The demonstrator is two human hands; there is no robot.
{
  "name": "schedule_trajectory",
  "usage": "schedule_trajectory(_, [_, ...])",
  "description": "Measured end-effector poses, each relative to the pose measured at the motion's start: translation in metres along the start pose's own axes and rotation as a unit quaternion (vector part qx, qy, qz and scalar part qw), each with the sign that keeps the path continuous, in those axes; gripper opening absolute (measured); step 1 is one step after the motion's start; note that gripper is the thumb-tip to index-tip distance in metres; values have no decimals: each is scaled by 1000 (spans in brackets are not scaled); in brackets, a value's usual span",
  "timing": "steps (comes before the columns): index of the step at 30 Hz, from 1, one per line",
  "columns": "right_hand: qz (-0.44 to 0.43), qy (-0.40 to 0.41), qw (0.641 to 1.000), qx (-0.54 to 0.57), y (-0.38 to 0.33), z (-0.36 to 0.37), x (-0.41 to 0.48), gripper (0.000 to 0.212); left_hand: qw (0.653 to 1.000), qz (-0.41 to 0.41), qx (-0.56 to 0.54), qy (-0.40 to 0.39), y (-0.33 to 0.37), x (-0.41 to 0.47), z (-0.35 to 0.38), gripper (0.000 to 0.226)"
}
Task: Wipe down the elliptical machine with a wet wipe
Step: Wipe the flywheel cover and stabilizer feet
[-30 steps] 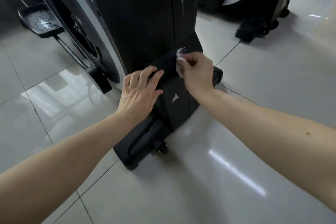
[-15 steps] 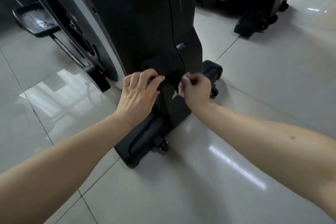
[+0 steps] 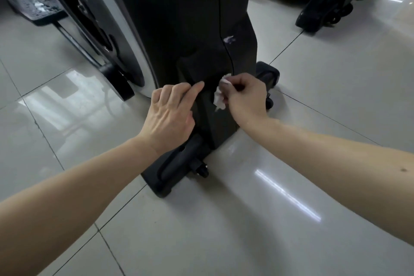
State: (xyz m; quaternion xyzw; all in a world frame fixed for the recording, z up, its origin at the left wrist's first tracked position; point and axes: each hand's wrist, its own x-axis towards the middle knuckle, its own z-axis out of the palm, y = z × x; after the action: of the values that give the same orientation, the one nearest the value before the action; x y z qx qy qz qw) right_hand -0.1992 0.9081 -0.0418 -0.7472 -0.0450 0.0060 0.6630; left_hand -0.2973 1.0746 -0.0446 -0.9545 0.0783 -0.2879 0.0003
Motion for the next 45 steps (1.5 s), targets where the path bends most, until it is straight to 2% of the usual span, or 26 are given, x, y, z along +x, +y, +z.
schedule_trajectory(3, [15,-15,1000,7,13,4,-12,9,1000,-2,-9,-12,1,-1,2,78])
schedule_trajectory(7, [114,-49,990,-64,59,8,-33,14,1000,-5,-9,-21,6,-3,3,82])
schedule_trajectory(9, [99,-38,993,-57,50,8,-29,14,1000,-3,-11,-13,6,-4,5,84])
schedule_trajectory(12, [25,-34,998,-40,19,8,-19,8,1000,0,-12,-29,3,-8,8,86])
schedule_trajectory(15, [16,-29,999,-31,17,10,-19,8,999,2,-15,-30,4,-8,8,87])
schedule_trajectory(20, [175,-46,982,-46,56,12,-41,9,999,-1,-18,-50,5,-16,10,84])
schedule_trajectory(22, [181,-40,983,-18,44,11,-41,7,998,6,-28,-56,4,-22,12,79])
schedule_trajectory(26, [123,-71,987,80,6,19,-35,3,995,-17,-50,-81,0,-33,15,66])
schedule_trajectory(28, [123,-63,986,90,11,23,-38,11,993,-30,-53,-98,0,-39,17,62])
schedule_trajectory(35, [261,-18,965,-3,66,28,-46,15,989,-3,-66,-134,2,-50,18,57])
schedule_trajectory(39, [177,32,984,-11,37,27,-21,22,989,2,-67,-131,5,-47,22,63])
schedule_trajectory(42, [118,29,992,36,10,18,0,12,989,-1,-73,-132,6,-43,24,65])
schedule_trajectory(45, [154,57,985,45,32,19,7,13,988,0,-82,-132,7,-42,26,64])
